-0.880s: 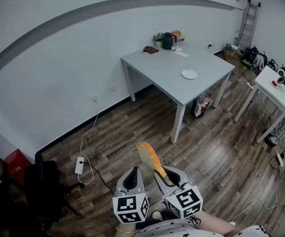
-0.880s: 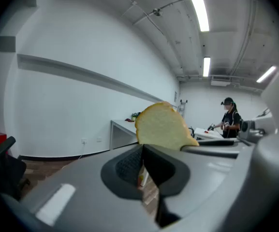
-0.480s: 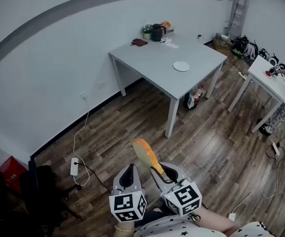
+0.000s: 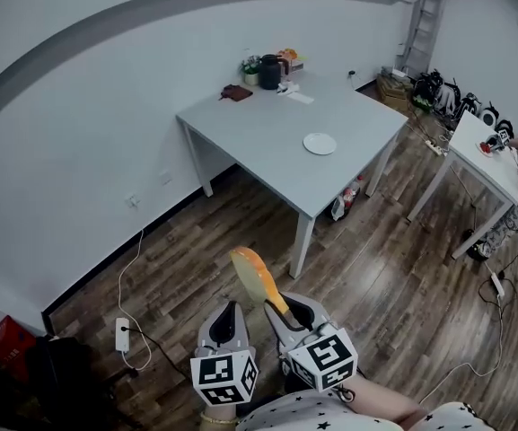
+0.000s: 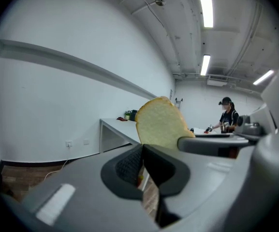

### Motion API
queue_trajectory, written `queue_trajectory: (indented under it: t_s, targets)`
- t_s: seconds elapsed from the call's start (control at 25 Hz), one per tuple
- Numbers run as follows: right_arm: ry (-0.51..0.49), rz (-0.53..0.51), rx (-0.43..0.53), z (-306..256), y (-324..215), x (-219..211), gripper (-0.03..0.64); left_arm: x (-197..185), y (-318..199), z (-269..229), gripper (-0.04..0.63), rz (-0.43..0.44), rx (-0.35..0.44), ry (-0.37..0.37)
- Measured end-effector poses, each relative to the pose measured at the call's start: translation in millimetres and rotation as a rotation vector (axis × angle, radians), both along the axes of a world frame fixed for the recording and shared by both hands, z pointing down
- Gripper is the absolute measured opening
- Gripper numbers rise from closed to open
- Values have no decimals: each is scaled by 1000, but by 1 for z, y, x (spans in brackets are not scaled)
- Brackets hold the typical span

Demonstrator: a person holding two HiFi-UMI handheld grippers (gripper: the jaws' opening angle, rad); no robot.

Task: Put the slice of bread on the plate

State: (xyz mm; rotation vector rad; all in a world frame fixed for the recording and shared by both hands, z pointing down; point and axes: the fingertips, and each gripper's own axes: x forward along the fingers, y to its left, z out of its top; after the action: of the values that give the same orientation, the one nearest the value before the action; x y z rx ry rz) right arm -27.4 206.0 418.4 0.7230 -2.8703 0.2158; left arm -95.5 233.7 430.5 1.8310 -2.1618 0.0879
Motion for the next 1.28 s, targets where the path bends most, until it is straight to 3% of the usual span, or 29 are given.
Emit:
queue_trajectory:
  t_s: [0.36, 0.88, 1.28]
  targets:
    - [-9, 57, 48, -21, -176, -14, 84, -18, -181, -22, 8, 53, 54, -3]
    - [-13, 236, -21, 1, -316, -1, 84, -2, -343, -3, 8, 254, 14, 10]
    - [10, 375, -75, 7, -471, -31, 84, -41, -509, -7, 8, 387, -3, 24]
